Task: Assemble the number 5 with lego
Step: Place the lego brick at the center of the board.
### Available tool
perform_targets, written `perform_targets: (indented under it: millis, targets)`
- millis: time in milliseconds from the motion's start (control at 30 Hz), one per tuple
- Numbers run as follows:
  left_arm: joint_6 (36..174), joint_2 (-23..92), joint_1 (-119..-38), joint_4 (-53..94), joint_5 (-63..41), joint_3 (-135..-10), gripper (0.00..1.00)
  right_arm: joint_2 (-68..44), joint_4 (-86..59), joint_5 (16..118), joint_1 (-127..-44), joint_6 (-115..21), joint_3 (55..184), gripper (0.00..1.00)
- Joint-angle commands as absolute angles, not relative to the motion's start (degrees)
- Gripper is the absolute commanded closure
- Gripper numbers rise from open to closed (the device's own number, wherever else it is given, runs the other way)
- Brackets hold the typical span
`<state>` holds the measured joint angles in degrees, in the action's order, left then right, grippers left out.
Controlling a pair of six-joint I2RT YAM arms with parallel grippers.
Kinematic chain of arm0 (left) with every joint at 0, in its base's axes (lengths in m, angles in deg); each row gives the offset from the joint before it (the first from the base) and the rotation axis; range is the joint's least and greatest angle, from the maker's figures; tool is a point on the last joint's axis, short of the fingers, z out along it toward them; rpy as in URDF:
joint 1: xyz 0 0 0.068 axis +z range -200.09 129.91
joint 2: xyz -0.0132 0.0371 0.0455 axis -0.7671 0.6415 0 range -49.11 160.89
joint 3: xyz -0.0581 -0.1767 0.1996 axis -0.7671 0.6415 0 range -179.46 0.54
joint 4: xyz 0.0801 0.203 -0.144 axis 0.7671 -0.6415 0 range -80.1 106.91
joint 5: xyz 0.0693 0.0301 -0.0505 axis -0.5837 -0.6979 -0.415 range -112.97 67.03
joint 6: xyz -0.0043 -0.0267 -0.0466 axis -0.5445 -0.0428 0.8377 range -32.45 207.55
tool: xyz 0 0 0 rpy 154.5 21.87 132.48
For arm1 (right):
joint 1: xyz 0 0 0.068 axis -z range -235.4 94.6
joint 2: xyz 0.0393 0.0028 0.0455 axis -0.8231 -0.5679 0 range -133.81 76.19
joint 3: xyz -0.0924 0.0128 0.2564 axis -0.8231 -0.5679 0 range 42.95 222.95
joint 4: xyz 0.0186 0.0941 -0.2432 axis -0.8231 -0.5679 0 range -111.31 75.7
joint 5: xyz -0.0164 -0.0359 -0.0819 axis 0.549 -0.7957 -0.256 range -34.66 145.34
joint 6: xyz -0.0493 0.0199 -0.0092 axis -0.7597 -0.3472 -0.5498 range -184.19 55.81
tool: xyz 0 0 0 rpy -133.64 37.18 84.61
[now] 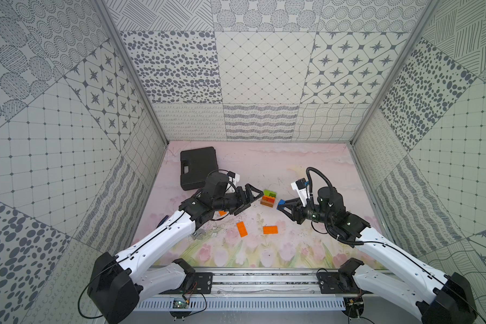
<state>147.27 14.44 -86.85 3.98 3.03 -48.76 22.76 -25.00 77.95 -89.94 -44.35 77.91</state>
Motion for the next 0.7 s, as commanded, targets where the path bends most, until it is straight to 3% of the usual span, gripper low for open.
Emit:
perform_targets:
  millis: [0, 300, 667]
  targets:
    - [133.4, 11.9, -89.1, -8.1, -12.7, -50.5, 0.04, 23.3, -37.2, 68.7, -90.1, -39.3, 78.2, 0.85]
    - [128.4, 10.7, -97.0, -10.2, -27.1, -50.4, 0.01, 15.0, -48.4, 67.7, -90.1, -34.5, 81.3, 0.83]
    - [128.0, 12.5, -98.1, -9.1, -28.7, -49.5, 0.01, 3.3, -56.4, 66.4, -90.6, -34.9, 86.7, 0.79]
